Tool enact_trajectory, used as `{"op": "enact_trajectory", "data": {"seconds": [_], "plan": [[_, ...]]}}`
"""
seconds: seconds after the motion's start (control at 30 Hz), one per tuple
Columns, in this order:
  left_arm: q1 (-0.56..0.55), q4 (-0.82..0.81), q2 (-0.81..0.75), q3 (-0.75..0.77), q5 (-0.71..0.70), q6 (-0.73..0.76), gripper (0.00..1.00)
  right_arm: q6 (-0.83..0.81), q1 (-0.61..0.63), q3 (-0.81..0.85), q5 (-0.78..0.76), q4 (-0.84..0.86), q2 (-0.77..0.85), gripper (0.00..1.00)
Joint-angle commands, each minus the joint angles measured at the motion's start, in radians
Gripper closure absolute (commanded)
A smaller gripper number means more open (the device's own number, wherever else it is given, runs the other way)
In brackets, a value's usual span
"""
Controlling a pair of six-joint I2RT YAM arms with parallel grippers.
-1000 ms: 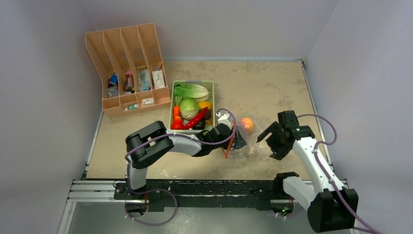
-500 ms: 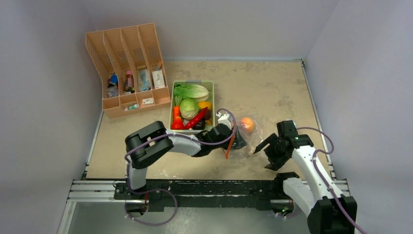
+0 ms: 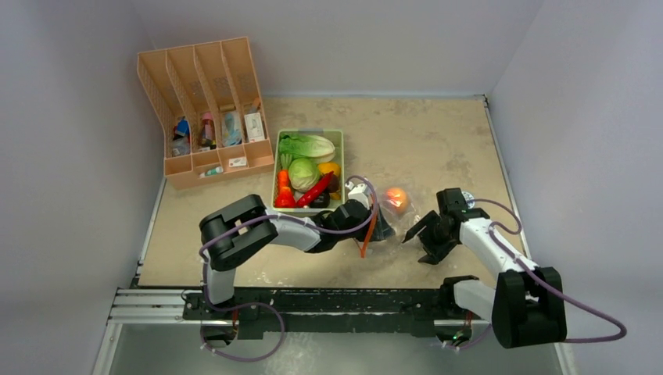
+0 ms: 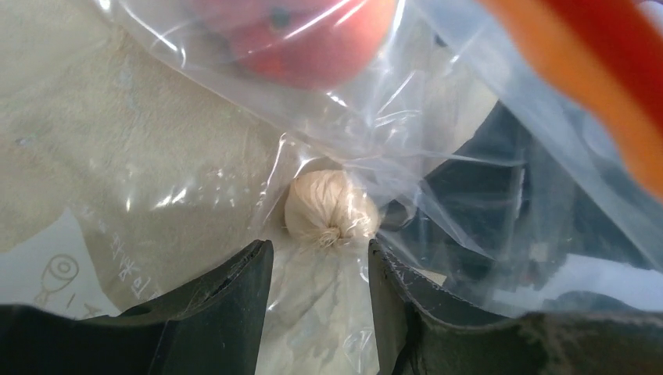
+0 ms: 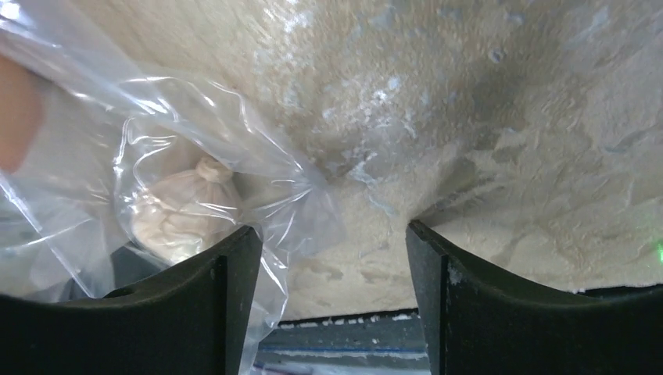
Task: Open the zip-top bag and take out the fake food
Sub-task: Pick up the fake vegetable from the zipper food storage bag.
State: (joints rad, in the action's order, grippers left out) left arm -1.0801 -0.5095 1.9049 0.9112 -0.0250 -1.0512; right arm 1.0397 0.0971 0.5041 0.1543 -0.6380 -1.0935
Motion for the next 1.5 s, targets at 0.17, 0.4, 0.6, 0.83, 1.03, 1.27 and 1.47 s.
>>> {"op": "enact_trajectory", "data": {"seconds": [0.17, 0.4, 0.6, 0.83, 1.03, 1.27, 1.47], "plan": [[0.005, 0.093, -0.021, -0.017, -0.042, 0.075, 0.5, -0.03, 0.0, -0.005, 0.004, 0.098, -0.065, 0.28], [0.005, -0.077, -0.028, -0.052, 0.044, 0.085, 0.47, -0.069, 0.0, 0.035, -0.075, 0.082, -0.082, 0.28], [0.007, -0.078, -0.03, -0.048, -0.009, 0.058, 0.47, -0.077, 0.0, 0.097, -0.167, 0.018, -0.039, 0.28], [0.015, -0.103, -0.075, -0.084, -0.092, 0.032, 0.49, -0.132, 0.0, 0.082, -0.11, 0.108, 0.005, 0.27], [0.019, -0.071, -0.035, -0.029, -0.123, 0.019, 0.49, -0.267, 0.0, 0.075, -0.018, 0.255, -0.08, 0.26], [0.021, -0.107, -0.025, -0.042, -0.133, -0.003, 0.49, -0.347, 0.0, 0.081, -0.035, 0.269, -0.148, 0.27], [0.02, -0.125, 0.006, -0.005, -0.124, -0.008, 0.46, -0.383, 0.0, 0.056, 0.002, 0.295, -0.158, 0.26]]}}
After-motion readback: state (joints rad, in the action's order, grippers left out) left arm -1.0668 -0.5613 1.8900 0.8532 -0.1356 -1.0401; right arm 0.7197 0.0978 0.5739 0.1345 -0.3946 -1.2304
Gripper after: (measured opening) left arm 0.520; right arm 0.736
